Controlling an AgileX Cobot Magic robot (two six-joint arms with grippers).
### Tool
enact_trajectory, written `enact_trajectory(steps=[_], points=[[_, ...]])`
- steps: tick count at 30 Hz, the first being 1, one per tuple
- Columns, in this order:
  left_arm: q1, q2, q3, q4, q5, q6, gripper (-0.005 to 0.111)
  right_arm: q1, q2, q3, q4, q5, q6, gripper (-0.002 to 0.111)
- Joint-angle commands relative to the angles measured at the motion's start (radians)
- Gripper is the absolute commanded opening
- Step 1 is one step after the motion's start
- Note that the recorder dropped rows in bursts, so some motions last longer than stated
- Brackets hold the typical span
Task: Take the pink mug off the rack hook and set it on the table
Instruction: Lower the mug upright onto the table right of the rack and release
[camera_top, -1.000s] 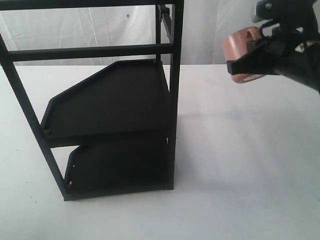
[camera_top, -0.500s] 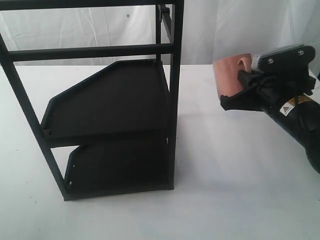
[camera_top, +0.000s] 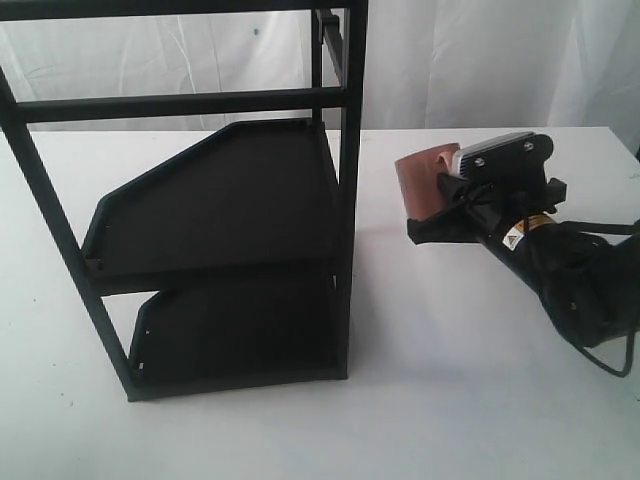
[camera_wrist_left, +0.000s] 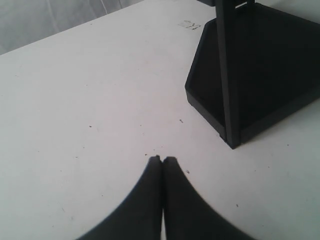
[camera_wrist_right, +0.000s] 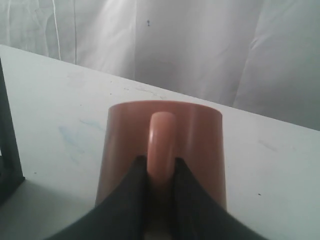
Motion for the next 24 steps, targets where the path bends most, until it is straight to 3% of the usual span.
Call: enact_trajectory(steps=[1, 10, 18, 24], points=[[0.005, -0.005, 0.004, -0.005, 0.005, 0.002, 0.000, -0.005, 0.056, -0.054, -0.013, -0.044, 0.001, 0.000], [0.005, -0.005, 0.004, -0.005, 0.005, 0.002, 0.000, -0.005, 0.166, -0.112, -0.034, 0.009, -0.012, 0.000], [0.005, -0.005, 0.004, -0.005, 0.005, 0.002, 0.000, -0.005, 0.159, -0.112, -0.106, 0.288, -0.066, 0.000], [0.005, -0.005, 0.004, -0.005, 0.005, 0.002, 0.000, -0.005, 0.150, -0.112, -0.120, 0.356, -0.063, 0.000]])
